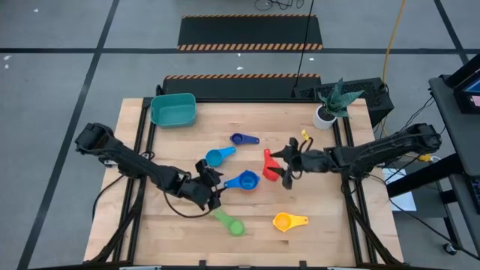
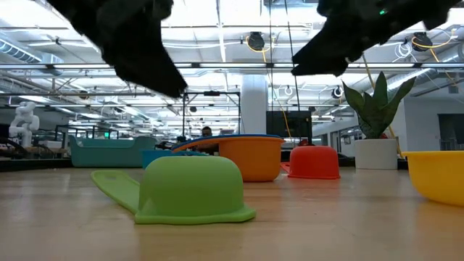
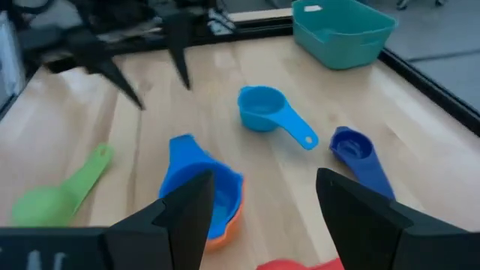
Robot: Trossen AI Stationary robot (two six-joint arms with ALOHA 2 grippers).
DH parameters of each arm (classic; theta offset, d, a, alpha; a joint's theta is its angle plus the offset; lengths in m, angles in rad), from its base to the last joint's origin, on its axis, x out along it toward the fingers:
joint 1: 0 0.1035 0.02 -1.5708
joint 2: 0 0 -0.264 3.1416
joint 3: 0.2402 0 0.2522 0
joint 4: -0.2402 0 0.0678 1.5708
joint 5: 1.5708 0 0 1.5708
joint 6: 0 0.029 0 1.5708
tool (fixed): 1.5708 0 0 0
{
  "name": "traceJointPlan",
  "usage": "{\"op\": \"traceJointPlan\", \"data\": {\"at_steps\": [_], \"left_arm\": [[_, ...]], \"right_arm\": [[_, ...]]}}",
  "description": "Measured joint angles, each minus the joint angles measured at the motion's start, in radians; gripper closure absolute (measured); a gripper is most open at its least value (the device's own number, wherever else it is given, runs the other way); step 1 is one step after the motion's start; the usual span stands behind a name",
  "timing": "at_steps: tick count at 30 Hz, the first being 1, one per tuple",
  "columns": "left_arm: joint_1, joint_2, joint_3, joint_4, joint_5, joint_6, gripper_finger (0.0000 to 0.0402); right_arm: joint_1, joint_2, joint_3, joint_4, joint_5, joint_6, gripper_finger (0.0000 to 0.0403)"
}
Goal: Nest measuring cups in basket
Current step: Stack the red measuring cup on top of the light blue measuring cup
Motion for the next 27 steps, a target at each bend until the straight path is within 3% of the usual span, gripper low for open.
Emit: {"op": "traceJointPlan", "data": {"at_steps": [11, 27], "left_arm": [[0.035, -0.225, 0.001, 0.025, -0.082, 0.071, 0.0144], [0.008, -0.229, 0.001, 0.011, -0.079, 0.114, 0.0144]], "right_arm": [[-0.111, 0.084, 0.0, 0.004, -0.051, 0.087, 0.0177], [-0.113, 0.303, 0.071, 0.005, -0.075, 0.175, 0.0177]]}}
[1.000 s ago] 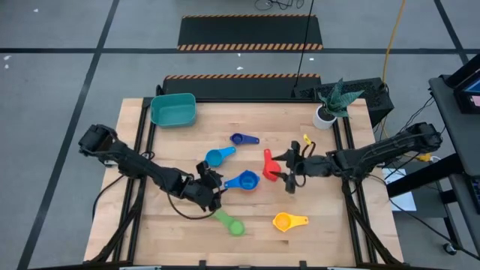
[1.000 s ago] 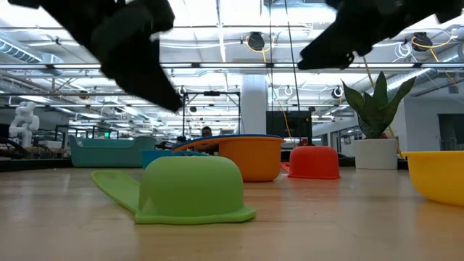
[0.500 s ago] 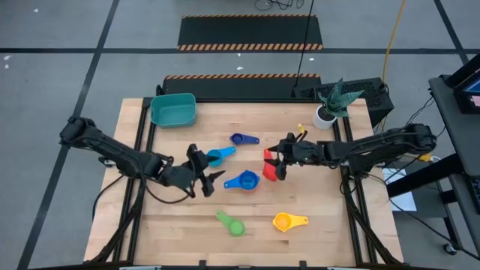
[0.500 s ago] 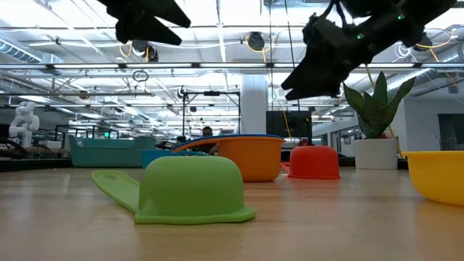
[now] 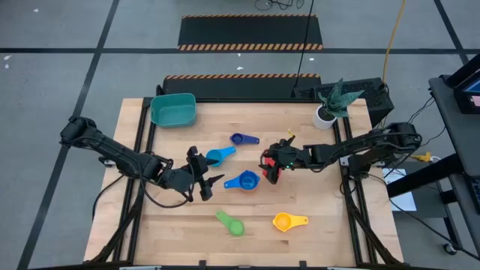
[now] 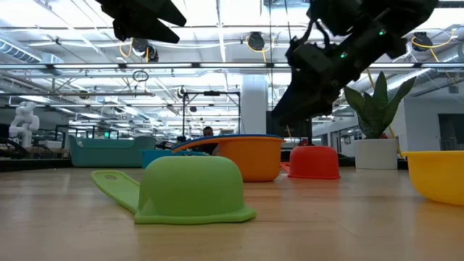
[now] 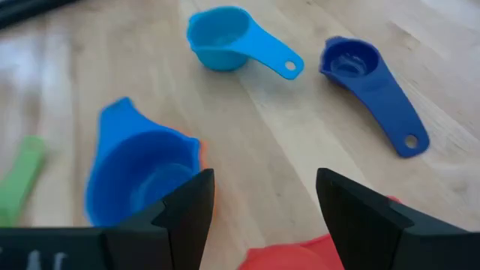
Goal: Nest measuring cups in basket
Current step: Stack the red measuring cup on top of the light blue measuring cup
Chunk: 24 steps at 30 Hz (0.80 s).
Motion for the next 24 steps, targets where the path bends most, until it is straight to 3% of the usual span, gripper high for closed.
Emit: {"op": "traceJointPlan", "data": {"at_steps": [10, 16, 24], "left_arm": [[0.0, 0.0, 0.0, 0.009, 0.0, -0.01, 0.0144], [-0.001, 0.0, 0.0, 0.008, 0.0, -0.032, 0.0144], [-0.033, 0.001, 0.0, 0.008, 0.01, -0.094, 0.0144]], "right_arm": [[-0.076, 0.105, 0.001, -0.015, -0.027, -0.032, 0.0177], [-0.082, 0.096, 0.003, -0.145, -0.028, -0.005, 0.0177], [-0.075, 0.094, 0.001, -0.293, -0.132, 0.092, 0.0177]]}}
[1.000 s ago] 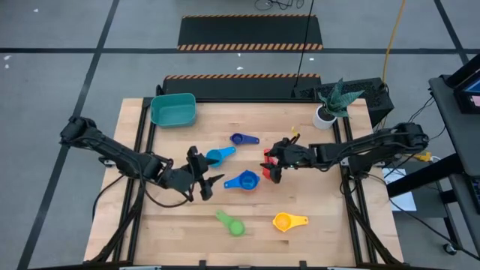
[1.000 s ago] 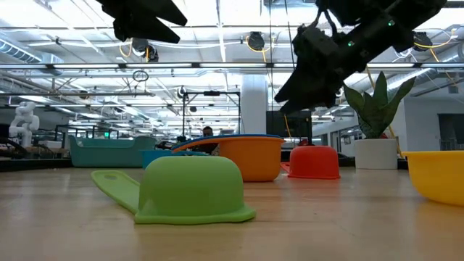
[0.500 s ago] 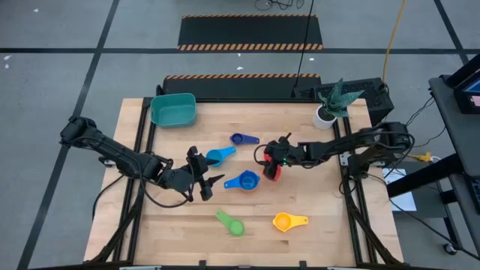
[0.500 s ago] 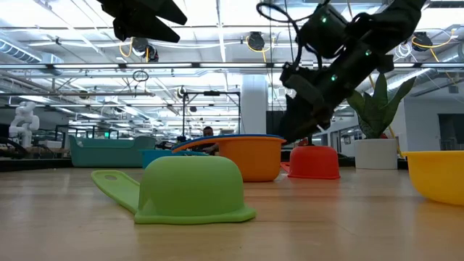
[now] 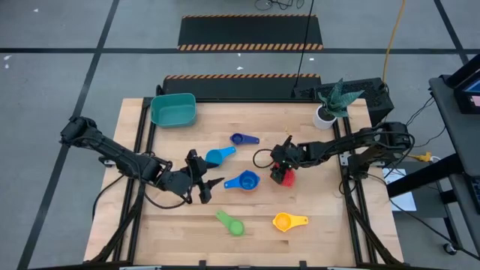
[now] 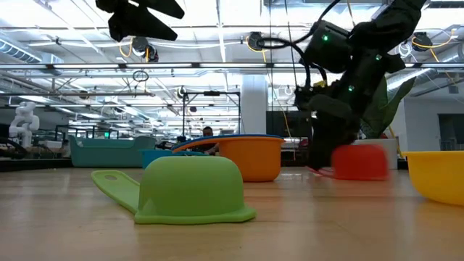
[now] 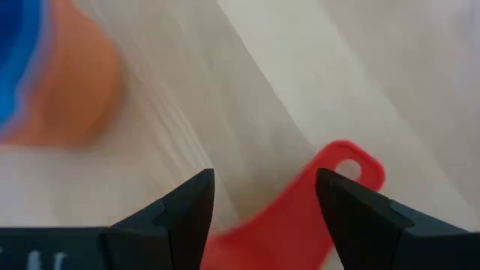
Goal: Nest measuring cups in basket
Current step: Stack the red measuring cup on top of the light blue measuring cup
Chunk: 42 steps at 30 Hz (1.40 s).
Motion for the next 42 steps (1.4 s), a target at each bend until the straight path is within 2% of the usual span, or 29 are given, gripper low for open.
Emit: {"op": "traceJointPlan", "data": {"at_steps": [8, 14, 20, 25, 30, 34, 38, 42], "left_arm": [[-0.074, 0.0, 0.0, 0.0, 0.0, -0.045, 0.0144], [-0.114, 0.001, 0.0, 0.0, -0.001, -0.072, 0.0144], [-0.134, 0.001, 0.0, 0.0, -0.002, -0.076, 0.0144], [-0.13, 0.001, 0.0, 0.0, -0.01, -0.074, 0.0144], [-0.106, 0.001, 0.0, 0.001, -0.011, -0.047, 0.0144], [-0.077, 0.001, 0.0, 0.001, -0.013, -0.015, 0.0144], [-0.045, 0.001, 0.0, 0.001, -0.012, 0.006, 0.0144], [-0.023, 0.001, 0.0, 0.0, -0.012, 0.044, 0.0144]], "right_arm": [[0.083, -0.004, 0.002, -0.092, 0.008, 0.137, 0.0177], [0.162, -0.069, -0.002, -0.109, 0.002, 0.214, 0.0177], [0.197, -0.18, -0.002, -0.116, 0.057, 0.216, 0.0177], [0.185, -0.247, -0.001, -0.141, 0.053, 0.158, 0.0177], [0.137, -0.246, -0.001, -0.121, -0.06, 0.067, 0.0175], [0.074, -0.218, -0.001, -0.105, -0.164, -0.085, 0.0168], [-0.017, -0.187, -0.001, -0.116, -0.317, -0.187, 0.0159], [-0.097, -0.167, -0.001, -0.111, -0.365, -0.335, 0.0152]]}}
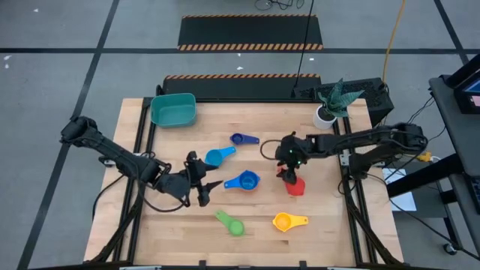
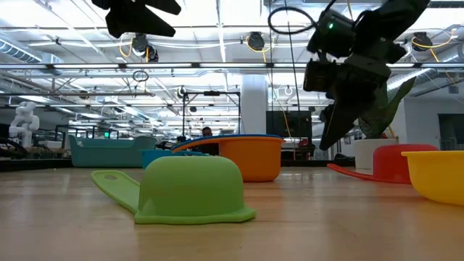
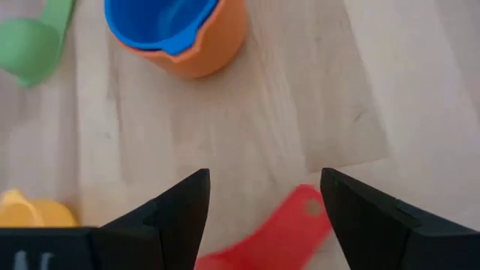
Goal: Nest measuring cups in basket
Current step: Stack the red measuring cup on top of the light blue measuring cup
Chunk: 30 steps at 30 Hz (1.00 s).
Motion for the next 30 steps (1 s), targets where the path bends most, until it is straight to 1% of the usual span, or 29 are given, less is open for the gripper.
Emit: {"op": "traceJointPlan", "data": {"at_steps": [6, 12, 14, 20, 23, 26, 30], "left_arm": [[0.031, 0.0, 0.0, 0.0, 0.001, 0.045, 0.0144], [0.072, 0.0, 0.0, 0.0, 0.003, 0.08, 0.0144], [0.09, 0.0, 0.0, 0.0, 0.002, 0.083, 0.0144], [0.123, 0.0, 0.0, -0.002, 0.004, 0.086, 0.0144], [0.129, 0.0, 0.0, -0.003, 0.025, 0.086, 0.0144], [0.129, 0.0, 0.0, -0.004, 0.038, 0.086, 0.0144], [0.129, 0.0, 0.0, -0.01, 0.038, 0.085, 0.0144]], "right_arm": [[-0.082, 0.035, 0.001, 0.006, -0.084, -0.212, 0.0144], [-0.114, 0.091, 0.001, 0.006, -0.156, -0.349, 0.0145], [-0.117, 0.114, 0.001, 0.006, -0.162, -0.39, 0.0145], [-0.135, 0.173, 0.001, 0.01, -0.21, -0.43, 0.0145], [-0.141, 0.178, 0.001, 0.001, -0.211, -0.446, 0.0151], [-0.146, 0.178, 0.001, -0.003, -0.211, -0.46, 0.0166], [-0.148, 0.179, 0.001, -0.005, -0.237, -0.463, 0.02]]}}
